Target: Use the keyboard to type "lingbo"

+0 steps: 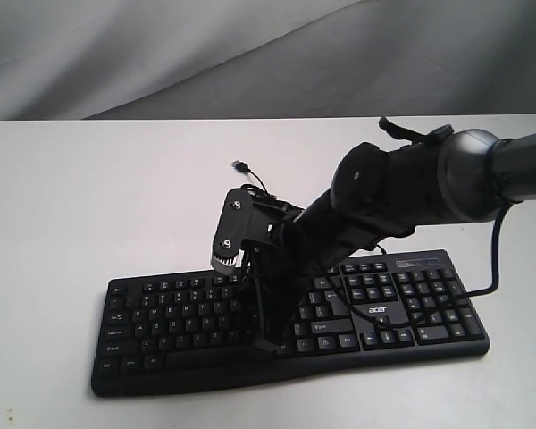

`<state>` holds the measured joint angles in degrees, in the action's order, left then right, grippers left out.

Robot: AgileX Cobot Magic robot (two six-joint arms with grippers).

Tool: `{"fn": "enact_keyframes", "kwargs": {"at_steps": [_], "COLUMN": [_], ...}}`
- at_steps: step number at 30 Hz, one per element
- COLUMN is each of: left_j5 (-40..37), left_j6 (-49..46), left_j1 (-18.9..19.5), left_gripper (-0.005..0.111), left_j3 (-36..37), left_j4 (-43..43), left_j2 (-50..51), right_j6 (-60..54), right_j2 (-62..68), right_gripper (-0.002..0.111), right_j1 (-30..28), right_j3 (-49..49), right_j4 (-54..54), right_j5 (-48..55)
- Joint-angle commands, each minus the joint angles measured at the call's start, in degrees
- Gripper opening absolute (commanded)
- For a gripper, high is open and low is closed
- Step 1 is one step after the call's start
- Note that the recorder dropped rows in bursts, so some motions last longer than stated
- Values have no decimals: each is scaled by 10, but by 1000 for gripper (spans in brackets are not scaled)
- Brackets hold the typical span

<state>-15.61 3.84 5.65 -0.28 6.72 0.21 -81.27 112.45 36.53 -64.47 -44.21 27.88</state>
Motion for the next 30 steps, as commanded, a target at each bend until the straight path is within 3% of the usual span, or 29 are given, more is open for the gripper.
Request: {"fn": "enact_keyframes", "kwargs": {"at_steps": [1, 30], "left_j5": [6, 6], "left_j6": [1, 1], "left_j1": [1, 1], "left_gripper": [1, 1], "left_j3": [3, 3], "left_j4": [0, 0], "left_j2": [-2, -2], "right_j6": [-7, -7], "right_j2": [0, 18], "right_gripper": [0, 0], "right_j1": [1, 1], "right_j3": [-3, -3], "right_j4": [-2, -4], "right_j5": [2, -21]}}
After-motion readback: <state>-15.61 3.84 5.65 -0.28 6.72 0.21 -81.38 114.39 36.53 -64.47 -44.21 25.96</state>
